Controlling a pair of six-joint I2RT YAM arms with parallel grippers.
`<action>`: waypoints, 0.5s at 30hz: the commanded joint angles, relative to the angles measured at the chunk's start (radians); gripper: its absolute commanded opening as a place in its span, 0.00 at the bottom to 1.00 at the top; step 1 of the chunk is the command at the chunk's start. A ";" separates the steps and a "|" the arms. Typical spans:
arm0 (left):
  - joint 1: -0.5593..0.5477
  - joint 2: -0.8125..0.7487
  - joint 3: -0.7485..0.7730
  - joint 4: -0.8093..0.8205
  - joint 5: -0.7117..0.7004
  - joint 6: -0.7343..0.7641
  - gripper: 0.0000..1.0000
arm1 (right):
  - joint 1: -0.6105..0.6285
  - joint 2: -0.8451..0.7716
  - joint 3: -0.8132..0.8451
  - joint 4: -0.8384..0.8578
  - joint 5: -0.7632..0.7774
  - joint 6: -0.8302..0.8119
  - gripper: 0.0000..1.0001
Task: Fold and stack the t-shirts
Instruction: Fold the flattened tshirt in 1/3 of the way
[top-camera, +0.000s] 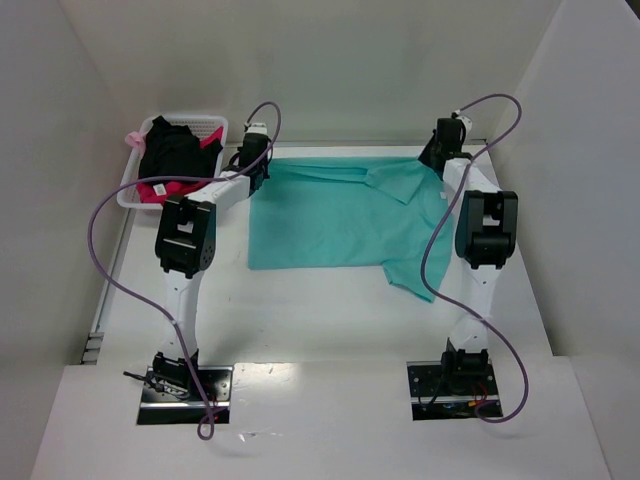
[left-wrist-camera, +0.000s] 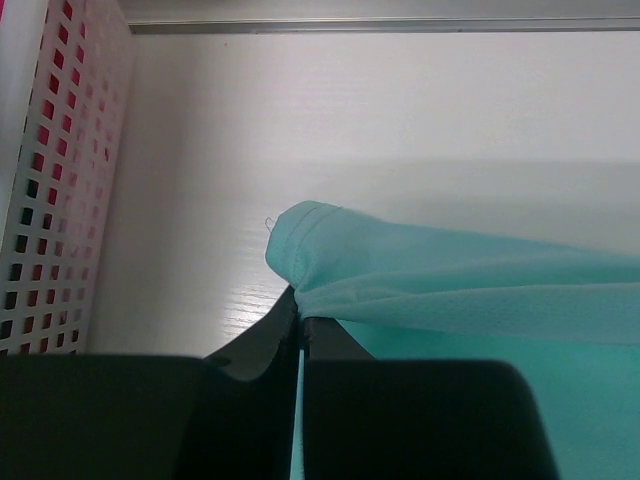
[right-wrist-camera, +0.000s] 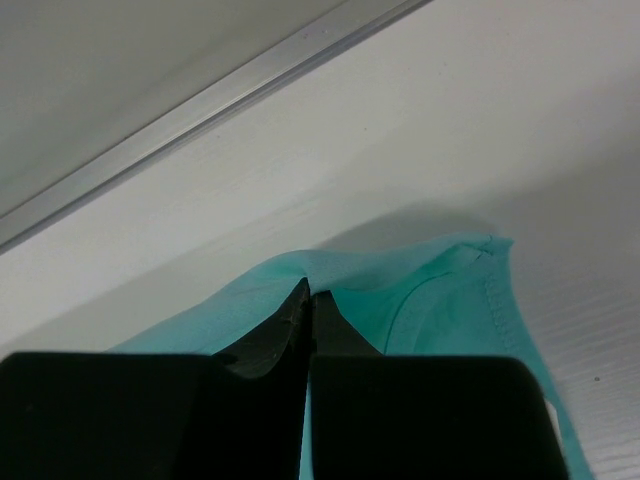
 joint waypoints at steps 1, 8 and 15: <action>0.008 0.007 0.026 0.033 0.003 -0.042 0.00 | -0.006 0.022 0.054 0.039 -0.004 -0.022 0.01; 0.008 -0.002 -0.012 0.033 0.012 -0.042 0.00 | -0.006 0.053 0.053 0.039 -0.022 -0.033 0.01; 0.008 0.007 0.008 0.033 0.031 -0.051 0.00 | -0.006 0.080 0.123 0.059 -0.032 -0.044 0.01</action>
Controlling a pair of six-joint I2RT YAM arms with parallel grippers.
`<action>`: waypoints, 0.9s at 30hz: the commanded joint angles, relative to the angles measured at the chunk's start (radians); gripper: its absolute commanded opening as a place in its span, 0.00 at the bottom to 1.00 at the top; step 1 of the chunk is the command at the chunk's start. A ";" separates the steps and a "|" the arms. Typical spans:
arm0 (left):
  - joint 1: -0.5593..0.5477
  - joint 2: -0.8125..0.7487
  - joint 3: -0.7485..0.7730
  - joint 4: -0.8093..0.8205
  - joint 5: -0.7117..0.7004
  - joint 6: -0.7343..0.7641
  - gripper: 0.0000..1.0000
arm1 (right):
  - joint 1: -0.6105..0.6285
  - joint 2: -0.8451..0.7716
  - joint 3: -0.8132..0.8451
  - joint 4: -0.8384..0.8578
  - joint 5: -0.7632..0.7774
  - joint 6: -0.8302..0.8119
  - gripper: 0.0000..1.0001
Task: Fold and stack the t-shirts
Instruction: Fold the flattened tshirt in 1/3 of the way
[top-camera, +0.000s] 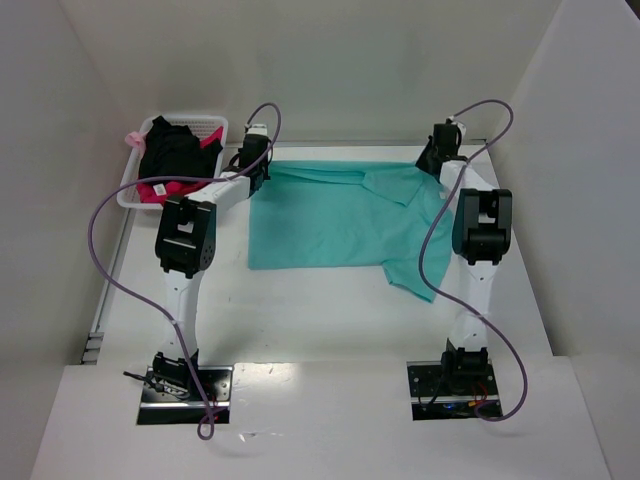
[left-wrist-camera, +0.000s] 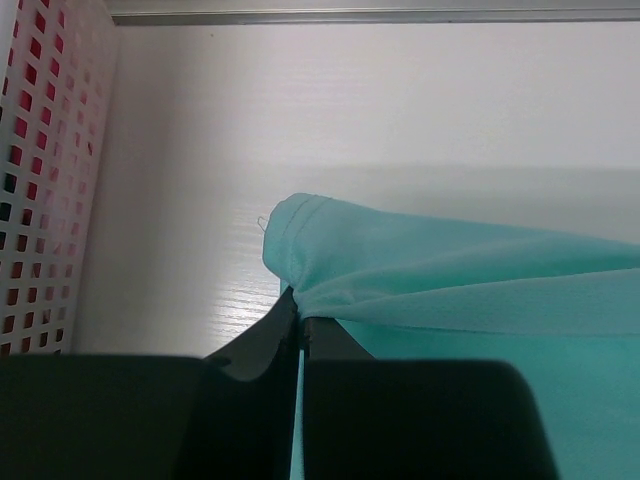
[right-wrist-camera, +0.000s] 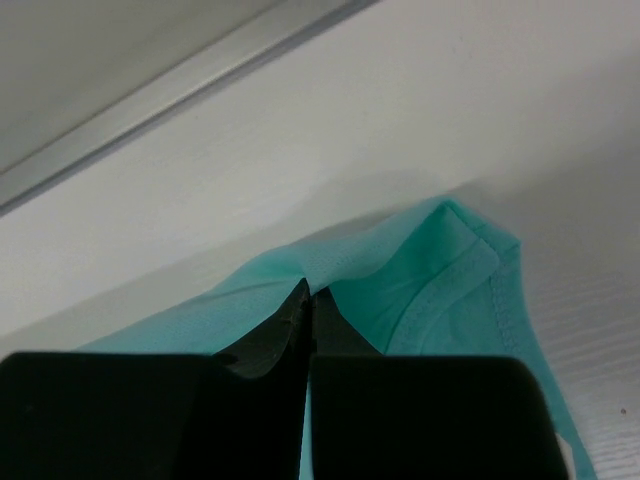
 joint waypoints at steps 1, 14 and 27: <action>0.008 0.013 0.015 0.036 0.010 -0.046 0.00 | -0.006 0.010 0.115 0.061 -0.004 -0.021 0.01; 0.017 0.187 0.288 0.008 0.001 -0.065 0.00 | -0.006 0.157 0.392 0.015 -0.013 -0.041 0.01; -0.004 0.154 0.324 -0.060 -0.051 -0.054 0.00 | -0.006 0.073 0.268 -0.002 -0.044 -0.041 0.01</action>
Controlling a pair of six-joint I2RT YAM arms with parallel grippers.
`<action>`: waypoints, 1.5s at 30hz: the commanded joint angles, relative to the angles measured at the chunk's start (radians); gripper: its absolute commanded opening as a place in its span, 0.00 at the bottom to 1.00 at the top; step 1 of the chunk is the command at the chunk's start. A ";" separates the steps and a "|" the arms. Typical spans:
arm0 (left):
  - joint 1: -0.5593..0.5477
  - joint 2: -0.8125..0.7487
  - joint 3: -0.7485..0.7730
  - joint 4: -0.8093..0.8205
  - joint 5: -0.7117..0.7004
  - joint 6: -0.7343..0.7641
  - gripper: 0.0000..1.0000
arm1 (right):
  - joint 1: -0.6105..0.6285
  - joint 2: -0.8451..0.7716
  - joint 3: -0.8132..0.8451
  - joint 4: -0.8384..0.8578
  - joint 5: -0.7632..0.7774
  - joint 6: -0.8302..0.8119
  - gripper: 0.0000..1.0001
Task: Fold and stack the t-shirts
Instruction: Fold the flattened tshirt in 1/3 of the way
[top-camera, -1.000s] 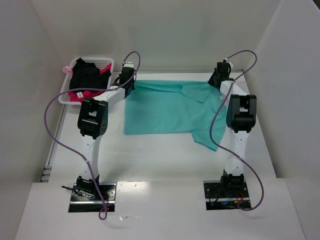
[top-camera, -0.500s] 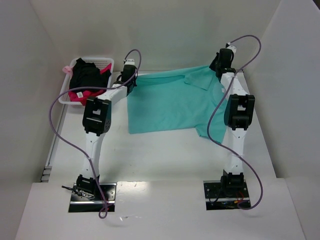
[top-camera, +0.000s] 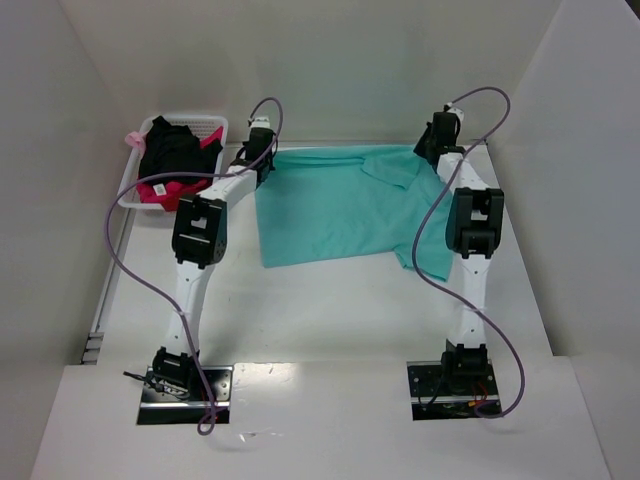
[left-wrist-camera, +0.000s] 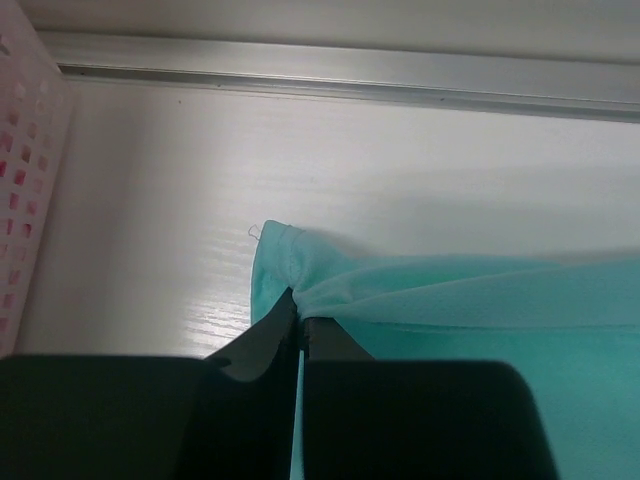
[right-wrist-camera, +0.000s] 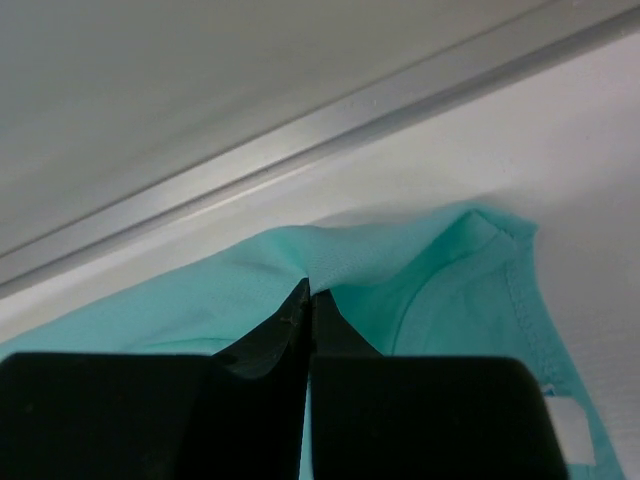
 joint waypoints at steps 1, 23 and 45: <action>-0.013 -0.136 -0.031 0.031 -0.055 0.007 0.00 | -0.006 -0.132 -0.063 0.019 -0.016 -0.015 0.01; -0.082 -0.765 -0.593 0.058 -0.089 0.050 0.00 | -0.006 -0.900 -0.711 0.108 0.001 -0.014 0.01; -0.082 -0.264 -0.113 0.007 -0.069 0.044 0.00 | -0.006 -0.421 -0.354 0.129 0.006 -0.010 0.01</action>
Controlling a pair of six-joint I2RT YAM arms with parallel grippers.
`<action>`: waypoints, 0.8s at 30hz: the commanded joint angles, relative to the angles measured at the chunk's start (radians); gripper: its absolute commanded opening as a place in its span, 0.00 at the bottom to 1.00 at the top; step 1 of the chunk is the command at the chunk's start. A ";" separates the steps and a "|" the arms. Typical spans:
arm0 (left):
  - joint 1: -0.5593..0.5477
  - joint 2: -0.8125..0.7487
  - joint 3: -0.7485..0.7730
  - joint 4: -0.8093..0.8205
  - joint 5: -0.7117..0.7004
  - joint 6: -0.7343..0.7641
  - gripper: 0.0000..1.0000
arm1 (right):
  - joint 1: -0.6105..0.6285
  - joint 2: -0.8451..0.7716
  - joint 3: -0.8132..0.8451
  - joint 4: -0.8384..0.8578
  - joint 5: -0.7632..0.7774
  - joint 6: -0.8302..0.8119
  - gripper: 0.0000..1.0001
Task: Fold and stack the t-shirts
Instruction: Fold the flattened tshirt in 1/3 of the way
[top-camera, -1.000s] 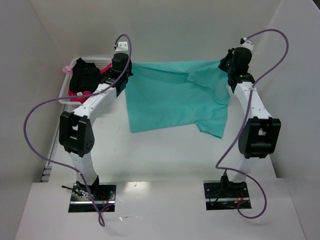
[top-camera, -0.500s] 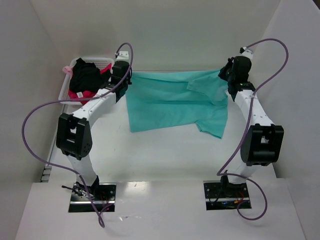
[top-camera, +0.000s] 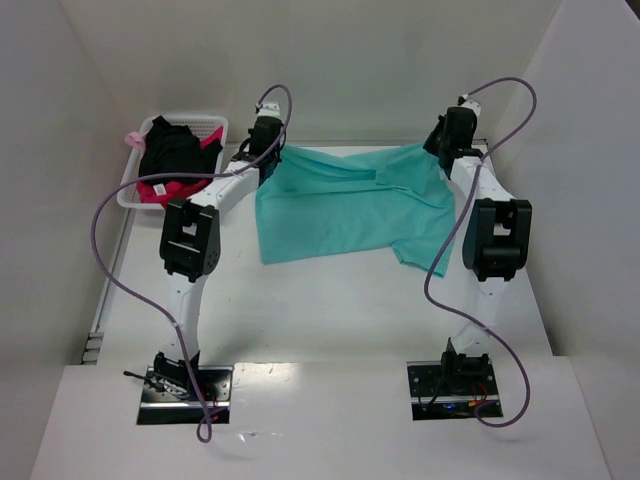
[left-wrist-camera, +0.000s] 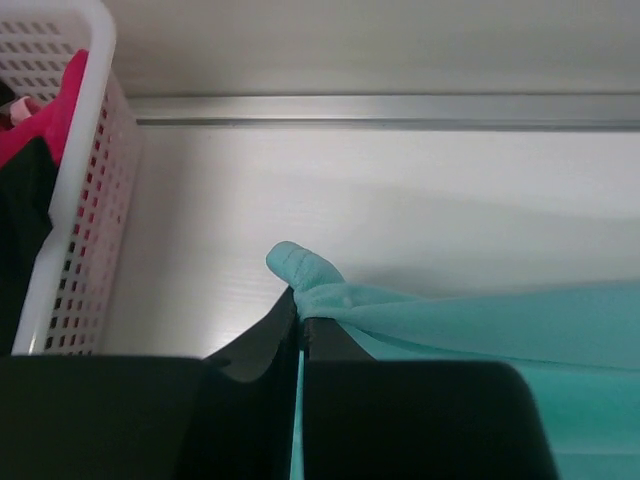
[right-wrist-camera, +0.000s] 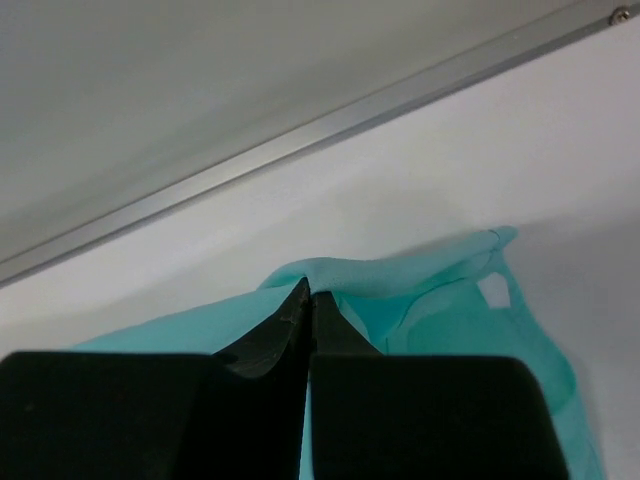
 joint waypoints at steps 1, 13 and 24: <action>0.009 0.063 0.120 0.014 0.002 -0.024 0.00 | -0.006 0.076 0.156 0.034 0.002 -0.025 0.01; 0.049 0.276 0.435 -0.068 0.003 -0.049 0.00 | -0.006 0.340 0.440 -0.012 -0.027 -0.034 0.01; 0.058 0.600 1.025 -0.403 0.014 -0.029 0.00 | -0.006 0.426 0.469 0.006 -0.037 -0.034 0.01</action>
